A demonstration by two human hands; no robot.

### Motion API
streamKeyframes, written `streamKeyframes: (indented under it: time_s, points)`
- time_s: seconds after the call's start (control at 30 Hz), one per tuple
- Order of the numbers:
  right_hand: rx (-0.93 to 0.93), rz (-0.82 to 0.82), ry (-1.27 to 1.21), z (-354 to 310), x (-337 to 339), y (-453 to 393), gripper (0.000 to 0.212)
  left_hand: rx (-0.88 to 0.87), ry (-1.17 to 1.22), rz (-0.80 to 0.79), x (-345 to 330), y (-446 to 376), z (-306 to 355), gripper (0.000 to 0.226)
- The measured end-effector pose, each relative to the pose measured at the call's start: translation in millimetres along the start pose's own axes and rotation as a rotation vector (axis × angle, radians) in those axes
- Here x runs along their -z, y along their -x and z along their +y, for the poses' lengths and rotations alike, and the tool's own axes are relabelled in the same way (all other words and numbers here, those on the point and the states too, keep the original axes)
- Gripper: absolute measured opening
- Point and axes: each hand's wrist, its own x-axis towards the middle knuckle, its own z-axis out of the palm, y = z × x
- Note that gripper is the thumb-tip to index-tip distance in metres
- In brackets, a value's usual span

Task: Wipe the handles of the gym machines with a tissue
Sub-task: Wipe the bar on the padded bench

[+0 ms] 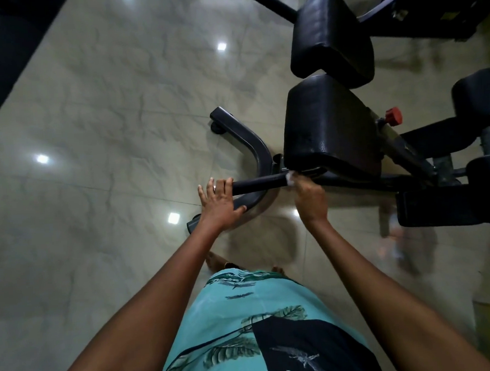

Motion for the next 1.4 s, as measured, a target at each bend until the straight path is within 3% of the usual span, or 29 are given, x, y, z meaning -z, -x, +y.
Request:
streamKeyframes:
  time_s: [0.1,0.23,0.33,0.5,0.63,0.73,0.83,0.93,1.03,1.13,1.27,1.4]
  points:
    - [-0.247,0.051,-0.035,-6.5,-2.4,-6.6,0.02,-0.004,-0.003,0.013,-0.4,0.2,0.0,0.078]
    - [-0.024,0.004,-0.091,-54.8,-25.5,4.6,0.035,-0.008,-0.013,0.001,0.1,0.4,0.3,0.08]
    - [0.107,-0.045,-0.095,-51.5,-24.2,1.5,0.035,-0.013,0.001,0.008,0.7,0.4,-1.3,0.079]
    - [-0.125,-0.042,-0.055,-42.0,-17.9,-12.1,0.021,-0.02,0.026,0.014,0.1,1.6,-2.4,0.079]
    - [0.061,-0.208,-0.077,-87.9,-40.1,-3.3,0.019,-0.019,0.045,0.013,0.4,2.6,-2.7,0.079]
    - [0.187,-0.282,-0.057,-60.6,-32.0,-1.4,0.029,-0.022,0.04,0.014,2.5,3.5,-3.2,0.078]
    - [0.076,-0.197,-0.02,-30.8,-19.5,-10.2,0.028,-0.018,0.046,0.007,2.9,2.5,-2.4,0.079]
    - [-0.037,-0.184,-0.018,-55.9,-26.6,-20.4,0.015,-0.013,0.065,-0.008,2.2,1.6,-2.3,0.08]
    - [0.139,-0.293,-0.098,-86.5,-29.2,-13.2,0.014,-0.015,0.063,-0.015,2.3,2.6,-3.4,0.081]
    - [0.264,-0.318,-0.066,-65.2,-15.7,-10.7,0.025,-0.022,0.06,-0.004,2.4,3.8,-4.0,0.081]
    - [0.134,-0.273,0.059,-46.3,-10.5,-18.8,0.02,-0.021,0.073,0.014,1.8,4.2,-3.2,0.081]
    - [0.105,-0.374,0.056,-95.9,-26.6,-15.3,0.016,-0.024,0.123,0.053,-3.4,5.5,-4.5,0.089]
